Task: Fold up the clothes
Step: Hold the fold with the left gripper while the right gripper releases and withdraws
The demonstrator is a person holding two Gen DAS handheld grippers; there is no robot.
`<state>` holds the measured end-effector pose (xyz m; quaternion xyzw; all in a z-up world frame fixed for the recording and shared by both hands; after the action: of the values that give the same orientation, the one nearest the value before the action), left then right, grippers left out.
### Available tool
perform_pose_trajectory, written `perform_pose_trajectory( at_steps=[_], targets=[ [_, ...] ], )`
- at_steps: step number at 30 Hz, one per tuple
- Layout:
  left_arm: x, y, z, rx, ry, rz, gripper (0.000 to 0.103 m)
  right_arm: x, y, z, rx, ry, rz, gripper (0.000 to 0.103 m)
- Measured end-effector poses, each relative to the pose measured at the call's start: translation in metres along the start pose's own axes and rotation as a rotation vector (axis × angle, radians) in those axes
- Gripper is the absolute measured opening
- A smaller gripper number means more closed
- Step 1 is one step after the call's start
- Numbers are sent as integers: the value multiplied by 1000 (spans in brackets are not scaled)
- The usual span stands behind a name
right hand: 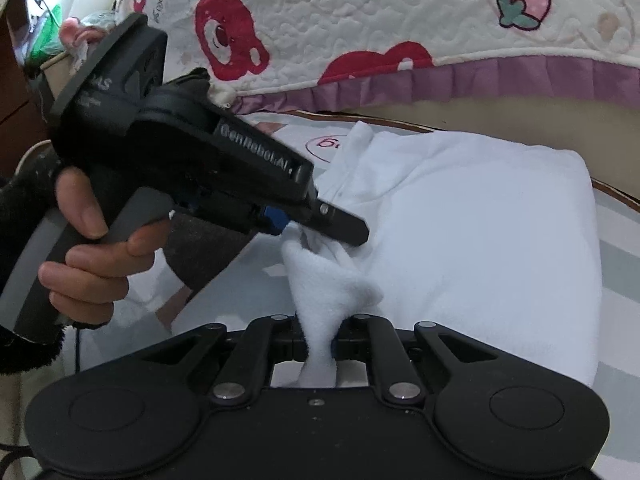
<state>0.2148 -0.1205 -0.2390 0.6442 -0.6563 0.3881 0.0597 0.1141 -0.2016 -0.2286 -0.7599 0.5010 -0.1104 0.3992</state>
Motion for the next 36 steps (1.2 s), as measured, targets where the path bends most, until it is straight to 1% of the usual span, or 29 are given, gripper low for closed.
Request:
perform_pose_trajectory(
  at_steps=[1, 2, 3, 5, 6, 7, 10, 11, 14, 17, 18, 19, 20, 21, 22, 23, 25, 26, 27, 31, 34, 36],
  targets=[
    [1, -1, -2, 18, -14, 6, 14, -3, 0, 0, -3, -1, -1, 11],
    [1, -1, -4, 36, -28, 12, 13, -5, -1, 1, -6, -3, -3, 10],
    [6, -4, -13, 63, -28, 42, 13, -8, -1, 1, -8, -4, -4, 10],
    [20, -12, -38, 125, -17, 117, 13, -13, -2, 2, -14, -7, -6, 10],
    [23, -15, -45, 140, -26, 161, 14, -16, -2, 2, -17, -9, -8, 10],
    [19, -14, -44, 137, -59, 175, 14, -18, -3, 2, -20, -10, -9, 10],
    [-5, 0, -24, 44, -153, 102, 13, -26, -4, 3, -28, -14, -13, 9],
    [-5, 2, -26, 47, -156, 101, 13, -29, -4, 3, -31, -16, -14, 9],
    [7, -1, -45, 88, -133, 166, 13, -33, 2, 0, -28, -16, -13, 10],
    [8, 5, -44, 61, -161, 184, 13, -35, 13, -7, -18, -15, -9, 10],
    [8, 6, -43, 58, -171, 186, 13, -32, 16, -9, -29, -4, -1, 10],
    [8, 9, -42, 55, -177, 193, 13, -27, 19, -11, -42, 8, 8, 11],
    [10, 11, -42, 56, -186, 204, 13, -23, 23, -14, -55, 20, 18, 16],
    [12, 12, -40, 59, -196, 213, 13, -18, 25, -18, -61, 38, 23, 24],
    [12, 14, -40, 61, -200, 219, 13, -11, 27, -26, -54, 68, 30, 44],
    [12, 15, -41, 63, -200, 219, 13, -4, 29, -36, -39, 104, 42, 56],
    [11, 14, -40, 62, -196, 210, 13, 9, 32, -59, -6, 177, 68, 57],
    [10, 13, -40, 61, -193, 203, 13, 16, 35, -70, -6, 204, 56, 58],
    [10, 13, -40, 61, -194, 199, 13, 21, 41, -80, -17, 244, 23, 58],
    [12, 13, -38, 57, -203, 199, 13, 35, 59, -93, -97, 349, -89, 59],
    [12, 13, -37, 57, -208, 202, 13, 37, 65, -98, -101, 331, -77, 59],
    [12, 13, -37, 59, -209, 202, 13, 39, 67, -96, -108, 340, -88, 59]
  ],
)
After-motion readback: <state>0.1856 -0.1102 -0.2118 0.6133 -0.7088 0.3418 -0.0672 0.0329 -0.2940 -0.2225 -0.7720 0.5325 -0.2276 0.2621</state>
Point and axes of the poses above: each gripper's, at about its wrist camera, not at the fingertips, and z roughly the way its jaws point, x to its right, y to its underside, the point moved 5 cm from there along z, roughly the way its jaws point, and after that the axes turned 5 degrees about -y, right-handed, at the moved point
